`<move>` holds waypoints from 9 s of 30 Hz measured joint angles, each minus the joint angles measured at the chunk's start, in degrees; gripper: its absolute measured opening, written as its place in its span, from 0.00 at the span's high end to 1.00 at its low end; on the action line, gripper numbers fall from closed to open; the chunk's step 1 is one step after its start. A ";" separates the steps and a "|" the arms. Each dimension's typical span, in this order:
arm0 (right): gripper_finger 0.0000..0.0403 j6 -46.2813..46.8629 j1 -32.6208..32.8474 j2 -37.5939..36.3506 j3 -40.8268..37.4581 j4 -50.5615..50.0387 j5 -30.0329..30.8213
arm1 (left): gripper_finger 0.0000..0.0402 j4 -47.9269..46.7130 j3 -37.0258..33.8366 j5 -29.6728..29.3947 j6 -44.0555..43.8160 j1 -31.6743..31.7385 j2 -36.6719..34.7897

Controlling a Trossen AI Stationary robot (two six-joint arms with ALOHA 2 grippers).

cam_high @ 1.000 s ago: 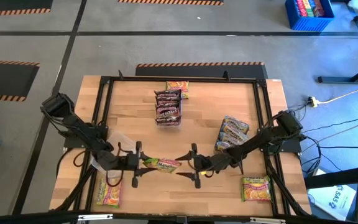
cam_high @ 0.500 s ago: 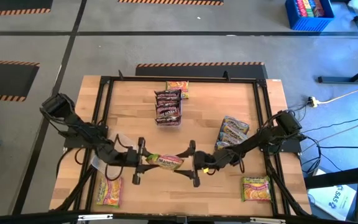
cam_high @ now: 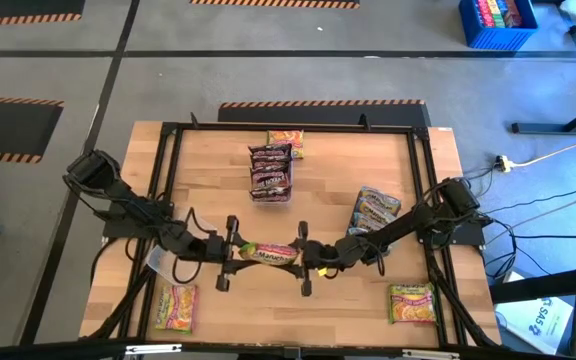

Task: Sort Maruchan noodles
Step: Put the green noodle pack into the left transparent bin

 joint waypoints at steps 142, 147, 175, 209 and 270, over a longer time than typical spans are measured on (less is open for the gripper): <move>0.30 10.07 -0.69 -4.90 6.49 -44.87 -10.18 | 0.70 -140.09 22.88 21.82 -38.63 22.59 -7.57; 0.30 10.05 -0.69 -4.90 6.49 -45.00 -10.18 | 0.70 -140.36 24.26 20.84 -23.80 21.56 -7.57; 0.30 10.33 -0.71 -1.01 6.45 -43.29 -11.72 | 0.65 -132.65 18.66 11.13 -13.73 28.62 -7.57; 0.30 10.32 -0.69 -1.01 6.47 -43.26 -11.73 | 0.55 -135.60 21.35 -3.35 -15.88 27.99 -7.57; 0.30 13.79 -0.32 -1.01 6.49 -43.19 -12.60 | 0.55 -105.53 24.85 50.89 -105.99 -20.55 9.20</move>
